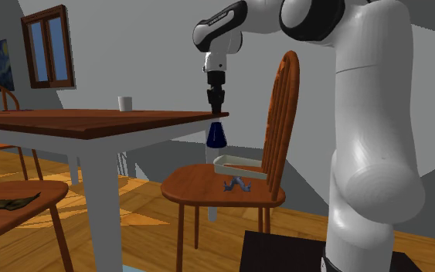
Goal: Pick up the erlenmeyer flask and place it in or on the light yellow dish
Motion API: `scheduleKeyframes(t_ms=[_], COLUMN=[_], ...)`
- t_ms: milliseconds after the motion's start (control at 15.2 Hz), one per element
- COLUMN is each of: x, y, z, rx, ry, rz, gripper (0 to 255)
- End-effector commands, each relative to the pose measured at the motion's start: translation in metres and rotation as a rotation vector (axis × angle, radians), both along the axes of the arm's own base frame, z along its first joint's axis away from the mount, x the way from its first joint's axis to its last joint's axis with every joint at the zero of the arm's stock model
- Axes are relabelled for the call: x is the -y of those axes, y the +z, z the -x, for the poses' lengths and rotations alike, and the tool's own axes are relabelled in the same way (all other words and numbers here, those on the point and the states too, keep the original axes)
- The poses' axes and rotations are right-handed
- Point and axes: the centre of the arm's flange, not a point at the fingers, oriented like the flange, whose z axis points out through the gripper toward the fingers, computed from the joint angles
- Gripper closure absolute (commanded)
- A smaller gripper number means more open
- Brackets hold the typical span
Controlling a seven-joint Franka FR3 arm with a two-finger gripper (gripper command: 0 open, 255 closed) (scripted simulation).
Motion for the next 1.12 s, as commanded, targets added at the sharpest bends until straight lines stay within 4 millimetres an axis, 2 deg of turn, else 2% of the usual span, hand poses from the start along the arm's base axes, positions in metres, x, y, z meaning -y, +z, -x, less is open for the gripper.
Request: scheduleKeyframes(t_ms=[0,792,1056], x=[0.020,0.135,0.135], y=[0.008,0.047,0.026], z=[0.016,0.119,0.119], rx=[0.000,0.000,0.000], ry=[0.002,0.002,0.002], rz=[0.001,0.001,0.001], gripper=[255,255,255])
